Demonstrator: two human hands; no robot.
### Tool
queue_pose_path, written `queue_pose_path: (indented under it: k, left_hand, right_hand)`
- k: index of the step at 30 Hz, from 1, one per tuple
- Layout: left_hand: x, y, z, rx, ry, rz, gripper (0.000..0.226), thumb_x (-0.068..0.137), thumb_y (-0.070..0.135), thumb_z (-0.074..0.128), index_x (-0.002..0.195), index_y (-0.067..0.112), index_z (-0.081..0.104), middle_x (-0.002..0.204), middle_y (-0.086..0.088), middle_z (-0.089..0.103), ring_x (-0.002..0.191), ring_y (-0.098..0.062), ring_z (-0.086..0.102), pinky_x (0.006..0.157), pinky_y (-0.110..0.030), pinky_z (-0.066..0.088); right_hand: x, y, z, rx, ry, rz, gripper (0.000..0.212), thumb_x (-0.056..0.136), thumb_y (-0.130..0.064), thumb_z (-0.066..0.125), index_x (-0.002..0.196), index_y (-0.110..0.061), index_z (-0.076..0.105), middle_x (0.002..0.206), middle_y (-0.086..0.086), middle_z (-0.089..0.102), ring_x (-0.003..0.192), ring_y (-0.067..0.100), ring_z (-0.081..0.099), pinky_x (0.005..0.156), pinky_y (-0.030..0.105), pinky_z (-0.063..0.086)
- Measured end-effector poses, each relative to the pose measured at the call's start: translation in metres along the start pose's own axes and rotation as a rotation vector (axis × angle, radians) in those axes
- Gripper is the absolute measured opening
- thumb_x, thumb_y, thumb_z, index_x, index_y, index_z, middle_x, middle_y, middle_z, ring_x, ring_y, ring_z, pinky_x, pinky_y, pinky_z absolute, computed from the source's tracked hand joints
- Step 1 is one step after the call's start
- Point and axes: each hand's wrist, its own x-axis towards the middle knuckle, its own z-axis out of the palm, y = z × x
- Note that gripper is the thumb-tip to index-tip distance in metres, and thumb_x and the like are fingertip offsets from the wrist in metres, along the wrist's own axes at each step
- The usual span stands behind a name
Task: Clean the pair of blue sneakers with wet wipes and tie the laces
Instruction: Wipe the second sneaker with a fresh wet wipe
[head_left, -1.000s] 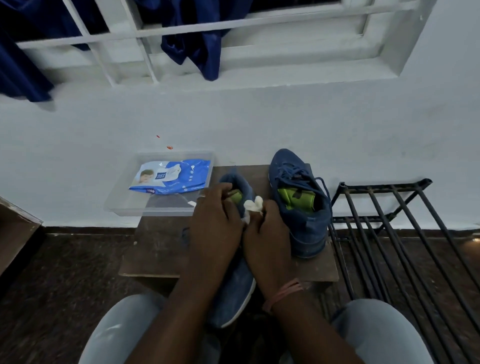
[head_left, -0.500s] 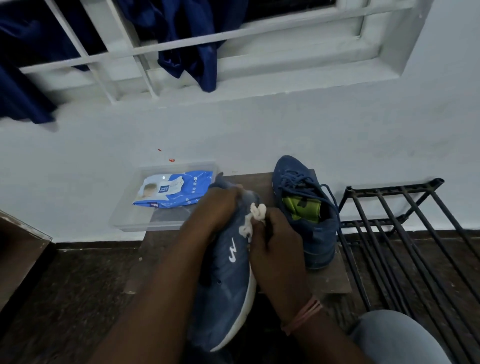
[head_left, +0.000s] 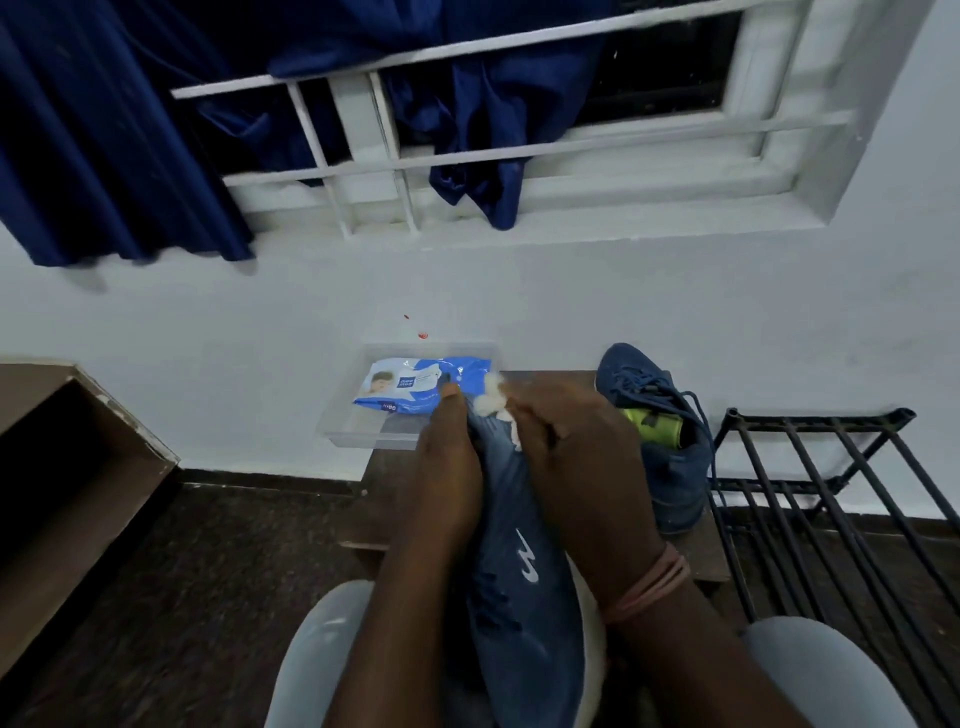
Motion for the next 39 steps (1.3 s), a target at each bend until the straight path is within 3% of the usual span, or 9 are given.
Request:
queue_pose_path:
  k: [3, 6, 11, 15, 19, 26, 31, 35, 39]
  left_hand:
    - [-0.015, -0.002, -0.006, 0.040, 0.123, 0.030, 0.059, 0.100, 0.066, 0.034, 0.091, 0.027, 0.077, 0.094, 0.005, 0.078, 0.099, -0.018, 0.071, 0.095, -0.038, 0.051]
    - [-0.022, -0.003, -0.018, 0.167, 0.196, 0.056, 0.061, 0.094, 0.076, 0.028, 0.098, 0.032, 0.070, 0.096, 0.004, 0.075, 0.103, -0.023, 0.069, 0.098, -0.045, 0.050]
    - [-0.052, 0.009, -0.015, 0.220, 0.176, 0.153, 0.042, 0.112, 0.026, 0.029, 0.131, 0.003, 0.059, 0.125, -0.023, 0.063, 0.119, -0.038, 0.057, 0.084, -0.022, 0.040]
    - [-0.065, 0.012, -0.013, 0.259, 0.223, 0.157, 0.035, 0.110, 0.034, 0.035, 0.098, 0.019, 0.065, 0.092, 0.001, 0.066, 0.099, -0.023, 0.064, 0.072, -0.017, 0.039]
    - [-0.056, 0.018, -0.030, 0.437, 0.280, 0.211, 0.038, 0.105, 0.011, 0.045, 0.142, 0.007, 0.046, 0.129, -0.017, 0.056, 0.125, -0.035, 0.051, 0.097, -0.035, 0.037]
    - [-0.079, 0.022, -0.009, 0.201, 0.253, 0.281, 0.026, 0.100, 0.017, 0.058, 0.113, -0.004, 0.064, 0.100, -0.022, 0.066, 0.089, -0.022, 0.058, 0.067, -0.011, 0.033]
    - [-0.064, 0.013, -0.015, 0.200, 0.233, 0.244, 0.038, 0.108, 0.021, 0.042, 0.141, 0.004, 0.049, 0.135, -0.020, 0.054, 0.127, -0.030, 0.048, 0.082, -0.017, 0.027]
    - [-0.068, 0.009, -0.012, 0.110, 0.276, 0.231, 0.028, 0.105, 0.013, 0.050, 0.130, 0.001, 0.057, 0.123, -0.018, 0.060, 0.119, -0.033, 0.055, 0.079, -0.011, 0.024]
    - [-0.071, 0.012, -0.013, 0.117, 0.210, 0.389, 0.032, 0.107, 0.023, 0.040, 0.106, 0.005, 0.066, 0.096, -0.010, 0.064, 0.093, -0.022, 0.058, 0.071, -0.013, 0.032]
  right_hand:
    - [-0.014, -0.024, -0.005, -0.082, -0.109, -0.150, 0.033, 0.088, -0.021, 0.044, 0.087, -0.009, 0.074, 0.079, 0.008, 0.067, 0.072, 0.017, 0.059, 0.068, 0.023, 0.042]
    - [-0.049, -0.038, -0.011, -0.069, -0.248, -0.065, 0.029, 0.093, -0.023, 0.045, 0.103, -0.013, 0.070, 0.095, 0.006, 0.065, 0.084, 0.014, 0.055, 0.076, 0.019, 0.040]
    - [-0.054, -0.061, -0.026, -0.097, -0.155, 0.009, 0.018, 0.093, -0.018, 0.055, 0.092, -0.014, 0.072, 0.088, 0.001, 0.064, 0.080, 0.012, 0.056, 0.072, 0.020, 0.040]
    - [-0.015, -0.086, -0.017, -0.186, -0.088, -0.104, 0.023, 0.088, -0.015, 0.050, 0.078, -0.010, 0.070, 0.075, 0.006, 0.063, 0.070, 0.022, 0.058, 0.066, 0.031, 0.041]
    - [-0.050, -0.089, -0.033, -0.153, -0.211, -0.043, 0.029, 0.091, -0.026, 0.043, 0.090, -0.018, 0.071, 0.083, 0.001, 0.060, 0.072, 0.019, 0.058, 0.065, 0.017, 0.028]
    - [-0.010, -0.094, -0.032, -0.145, -0.067, -0.107, 0.028, 0.094, -0.018, 0.048, 0.089, -0.007, 0.073, 0.082, 0.008, 0.058, 0.074, 0.024, 0.057, 0.065, 0.037, 0.050]
    - [-0.036, -0.088, -0.045, -0.140, -0.206, -0.071, 0.037, 0.094, -0.029, 0.040, 0.091, -0.014, 0.073, 0.085, 0.003, 0.062, 0.074, 0.017, 0.060, 0.065, 0.021, 0.044]
    - [-0.010, -0.095, -0.041, -0.129, -0.144, -0.059, 0.035, 0.088, -0.027, 0.043, 0.079, -0.008, 0.070, 0.082, 0.008, 0.061, 0.079, 0.024, 0.059, 0.070, 0.039, 0.046]
    - [-0.009, -0.110, -0.054, -0.121, 0.010, -0.101, 0.026, 0.093, -0.019, 0.051, 0.093, -0.007, 0.074, 0.088, 0.005, 0.065, 0.084, 0.016, 0.061, 0.075, 0.029, 0.048]
